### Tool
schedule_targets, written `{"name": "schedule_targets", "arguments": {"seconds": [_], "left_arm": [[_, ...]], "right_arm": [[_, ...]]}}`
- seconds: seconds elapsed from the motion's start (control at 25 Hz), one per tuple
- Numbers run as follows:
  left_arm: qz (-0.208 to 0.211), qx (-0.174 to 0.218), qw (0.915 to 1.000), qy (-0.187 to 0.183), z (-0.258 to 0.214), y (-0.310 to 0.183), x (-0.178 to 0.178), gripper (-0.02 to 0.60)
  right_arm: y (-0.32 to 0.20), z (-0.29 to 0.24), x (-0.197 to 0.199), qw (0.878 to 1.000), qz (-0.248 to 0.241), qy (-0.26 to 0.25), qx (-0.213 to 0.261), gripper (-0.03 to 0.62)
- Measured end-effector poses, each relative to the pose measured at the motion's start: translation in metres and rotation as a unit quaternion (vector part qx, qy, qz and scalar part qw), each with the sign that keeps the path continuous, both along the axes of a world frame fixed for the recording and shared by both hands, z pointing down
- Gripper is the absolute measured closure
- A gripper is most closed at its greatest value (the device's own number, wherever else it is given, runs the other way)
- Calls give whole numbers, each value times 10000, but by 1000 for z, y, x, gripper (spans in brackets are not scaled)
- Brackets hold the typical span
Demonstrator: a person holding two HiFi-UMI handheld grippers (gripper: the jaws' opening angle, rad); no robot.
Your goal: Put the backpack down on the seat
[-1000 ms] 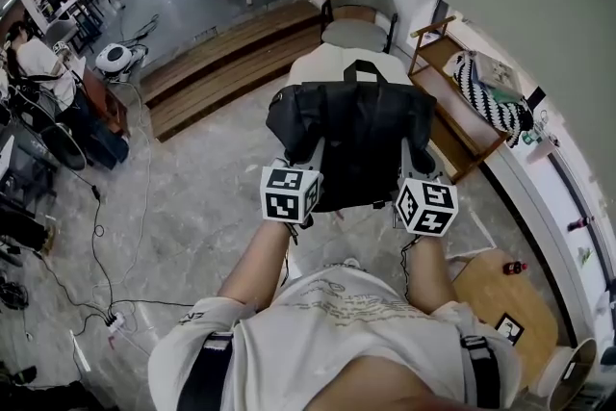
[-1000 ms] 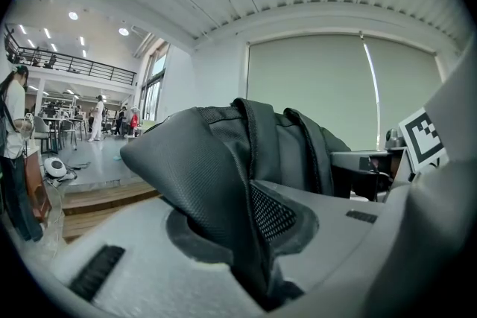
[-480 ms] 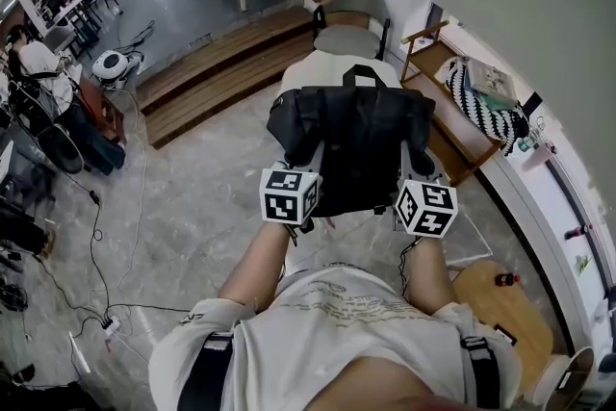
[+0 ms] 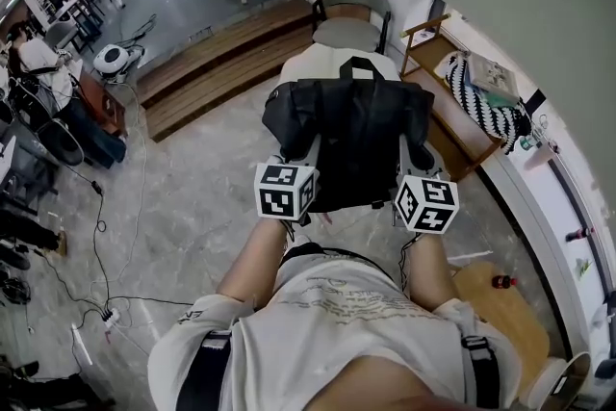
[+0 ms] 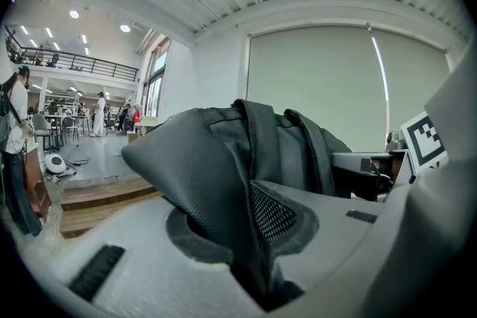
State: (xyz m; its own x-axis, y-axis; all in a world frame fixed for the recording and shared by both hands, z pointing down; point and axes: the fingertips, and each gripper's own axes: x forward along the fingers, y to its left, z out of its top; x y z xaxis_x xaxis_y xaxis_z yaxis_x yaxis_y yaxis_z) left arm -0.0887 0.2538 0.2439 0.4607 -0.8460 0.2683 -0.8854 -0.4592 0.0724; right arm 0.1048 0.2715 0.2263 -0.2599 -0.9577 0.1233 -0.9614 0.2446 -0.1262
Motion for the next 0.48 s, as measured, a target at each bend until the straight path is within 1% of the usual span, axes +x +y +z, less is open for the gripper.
{"name": "schedule_targets", "arguments": {"seconds": [0.2, 0.36, 0.48], "left_arm": [[119, -78, 9999, 94, 3, -7, 4, 494], [177, 5, 9998, 125, 0, -22, 14, 494], [212, 104, 9996, 166, 1, -23, 13, 494]], "right_arm": [[-5, 1, 4, 10000, 40, -34, -15, 545], [-19, -2, 14, 9999, 80, -29, 77, 545], [-20, -1, 13, 9998, 102, -22, 171, 545]]}}
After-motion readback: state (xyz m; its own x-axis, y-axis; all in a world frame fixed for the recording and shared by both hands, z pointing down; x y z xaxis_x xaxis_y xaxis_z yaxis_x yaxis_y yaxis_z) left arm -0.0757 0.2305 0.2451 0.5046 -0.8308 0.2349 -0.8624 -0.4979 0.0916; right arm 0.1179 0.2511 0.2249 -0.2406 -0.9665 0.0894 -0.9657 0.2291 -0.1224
